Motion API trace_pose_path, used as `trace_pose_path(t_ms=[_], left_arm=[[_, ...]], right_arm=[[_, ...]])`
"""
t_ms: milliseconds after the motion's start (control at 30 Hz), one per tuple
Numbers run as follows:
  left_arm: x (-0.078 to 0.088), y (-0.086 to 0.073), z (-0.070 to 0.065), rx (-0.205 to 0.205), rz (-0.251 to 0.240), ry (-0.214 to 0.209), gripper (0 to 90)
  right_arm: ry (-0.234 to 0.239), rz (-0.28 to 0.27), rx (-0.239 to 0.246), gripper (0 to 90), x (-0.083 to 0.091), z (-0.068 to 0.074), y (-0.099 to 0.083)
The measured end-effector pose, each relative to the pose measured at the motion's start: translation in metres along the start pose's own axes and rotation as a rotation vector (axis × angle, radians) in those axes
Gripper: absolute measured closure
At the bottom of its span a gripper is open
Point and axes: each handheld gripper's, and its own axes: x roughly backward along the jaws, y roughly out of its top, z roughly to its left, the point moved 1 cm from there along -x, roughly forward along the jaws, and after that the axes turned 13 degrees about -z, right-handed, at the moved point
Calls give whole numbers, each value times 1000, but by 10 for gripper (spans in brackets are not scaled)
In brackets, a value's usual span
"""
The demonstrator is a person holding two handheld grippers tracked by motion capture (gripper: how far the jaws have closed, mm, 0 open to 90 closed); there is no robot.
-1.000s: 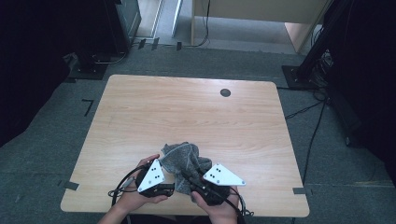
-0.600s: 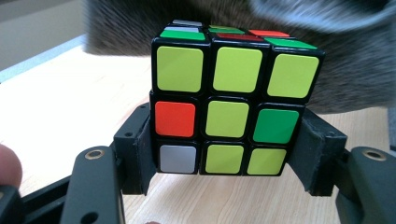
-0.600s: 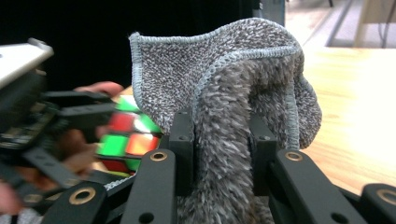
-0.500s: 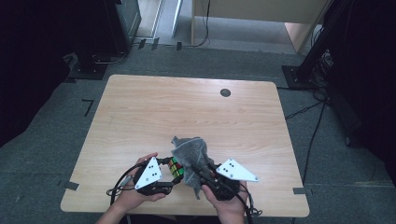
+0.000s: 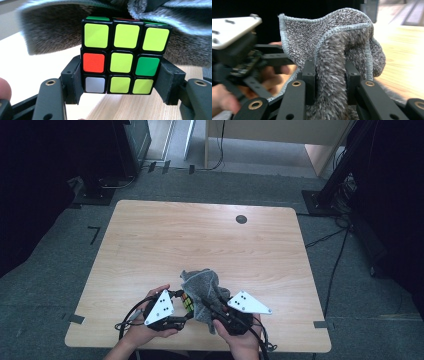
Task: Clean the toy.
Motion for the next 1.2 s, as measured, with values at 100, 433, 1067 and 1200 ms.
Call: trace_pose_path(t_ms=[100, 433, 1067, 1200], left_arm=[[3, 1, 4, 12, -14, 10, 338], [0, -2, 2, 7, 5, 7, 338], [1, -2, -1, -25, 0, -3, 339], [-2, -2, -5, -31, 4, -20, 339]], right_arm=[[-25, -3, -15, 702, 2, -7, 1], [43, -8, -8, 702, 1, 15, 5], [-54, -6, -107, 698, 8, -22, 5], [31, -9, -90, 693, 5, -2, 7]])
